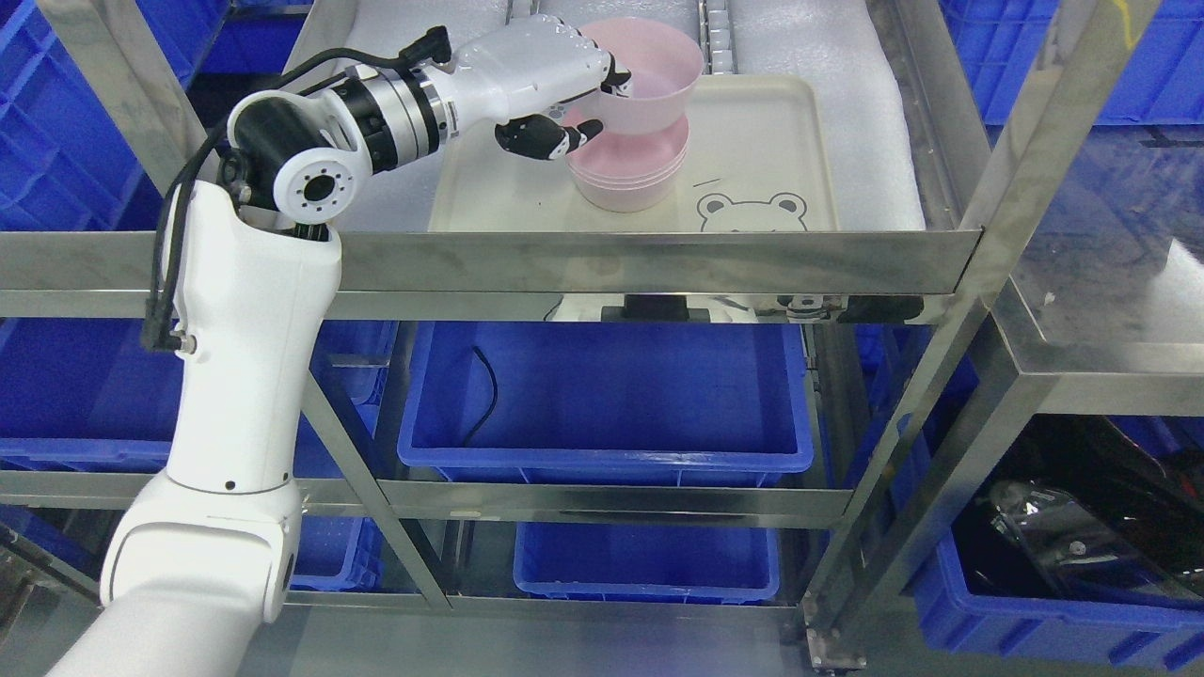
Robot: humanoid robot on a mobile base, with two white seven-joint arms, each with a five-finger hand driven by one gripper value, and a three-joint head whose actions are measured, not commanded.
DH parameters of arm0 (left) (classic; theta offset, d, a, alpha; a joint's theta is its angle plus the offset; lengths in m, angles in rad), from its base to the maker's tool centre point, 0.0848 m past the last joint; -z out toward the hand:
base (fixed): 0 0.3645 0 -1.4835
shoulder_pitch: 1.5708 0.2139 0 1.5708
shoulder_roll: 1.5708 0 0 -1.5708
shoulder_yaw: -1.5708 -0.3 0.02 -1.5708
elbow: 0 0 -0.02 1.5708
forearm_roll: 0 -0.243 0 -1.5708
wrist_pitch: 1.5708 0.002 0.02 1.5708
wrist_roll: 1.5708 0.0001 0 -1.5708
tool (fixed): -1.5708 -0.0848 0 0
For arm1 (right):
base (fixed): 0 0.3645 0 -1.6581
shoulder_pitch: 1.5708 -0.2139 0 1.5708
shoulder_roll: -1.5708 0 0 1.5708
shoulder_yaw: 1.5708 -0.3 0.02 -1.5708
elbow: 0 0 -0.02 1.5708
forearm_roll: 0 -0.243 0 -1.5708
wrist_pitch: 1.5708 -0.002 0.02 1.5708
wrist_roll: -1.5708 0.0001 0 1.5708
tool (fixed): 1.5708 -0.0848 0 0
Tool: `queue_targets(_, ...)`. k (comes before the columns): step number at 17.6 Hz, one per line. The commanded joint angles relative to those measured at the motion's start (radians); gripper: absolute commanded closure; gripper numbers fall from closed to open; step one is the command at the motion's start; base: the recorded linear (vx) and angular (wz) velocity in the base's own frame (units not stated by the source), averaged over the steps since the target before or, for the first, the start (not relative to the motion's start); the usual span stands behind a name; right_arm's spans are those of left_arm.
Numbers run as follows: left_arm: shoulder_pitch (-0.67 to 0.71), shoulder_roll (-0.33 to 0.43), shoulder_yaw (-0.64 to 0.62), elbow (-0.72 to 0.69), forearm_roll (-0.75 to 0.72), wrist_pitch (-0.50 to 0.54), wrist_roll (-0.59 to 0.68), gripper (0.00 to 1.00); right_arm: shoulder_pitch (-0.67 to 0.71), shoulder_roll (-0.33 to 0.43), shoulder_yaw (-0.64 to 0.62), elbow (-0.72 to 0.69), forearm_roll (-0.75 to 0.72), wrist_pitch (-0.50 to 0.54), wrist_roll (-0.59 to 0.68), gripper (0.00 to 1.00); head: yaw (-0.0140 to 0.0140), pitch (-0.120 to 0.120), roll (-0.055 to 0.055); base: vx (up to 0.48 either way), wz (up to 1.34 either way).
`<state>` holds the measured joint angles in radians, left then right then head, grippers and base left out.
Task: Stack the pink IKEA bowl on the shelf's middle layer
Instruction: 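Move the pink bowl over the stacked pink bowls on the tray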
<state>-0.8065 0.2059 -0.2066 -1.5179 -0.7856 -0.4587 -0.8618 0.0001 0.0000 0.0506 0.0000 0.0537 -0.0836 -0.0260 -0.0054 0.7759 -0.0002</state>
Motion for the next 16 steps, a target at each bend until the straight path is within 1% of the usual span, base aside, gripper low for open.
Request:
queue_targets(1,0.006,-0.046,-0.071,0.031,-0.057,-0.001,-0.005,0.91,0.023,-0.017,0.000,-0.017,0.000,0.001,0.000,0.00,0.0000,0.000,0.000,0.000,0.00)
queue_targets(7,0.004,-0.031,-0.051,0.028,-0.057,-0.001,-0.008,0.90,0.023,-0.017,0.000,-0.017,0.000,0.001,0.000,0.00,0.0000,0.000,0.000,0.000,0.00)
queue_targets(12,-0.006,-0.031,0.027,0.019,-0.047,-0.005,-0.037,0.86,0.023,-0.017,0.000,-0.017,0.000,0.001,0.000,0.00,0.0000,0.000,0.000,0.000,0.00)
queue_targets(15,-0.008,-0.036,0.050,0.016,-0.032,-0.014,-0.045,0.81,0.023,-0.017,0.000,-0.017,0.000,0.001,0.000,0.00,0.0000,0.000,0.000,0.000,0.00)
queue_targets(16,-0.008,-0.036,0.052,0.016,-0.021,-0.014,-0.057,0.81,0.023,-0.017,0.000,-0.017,0.000,0.001,0.000,0.00,0.0000,0.000,0.000,0.000,0.00)
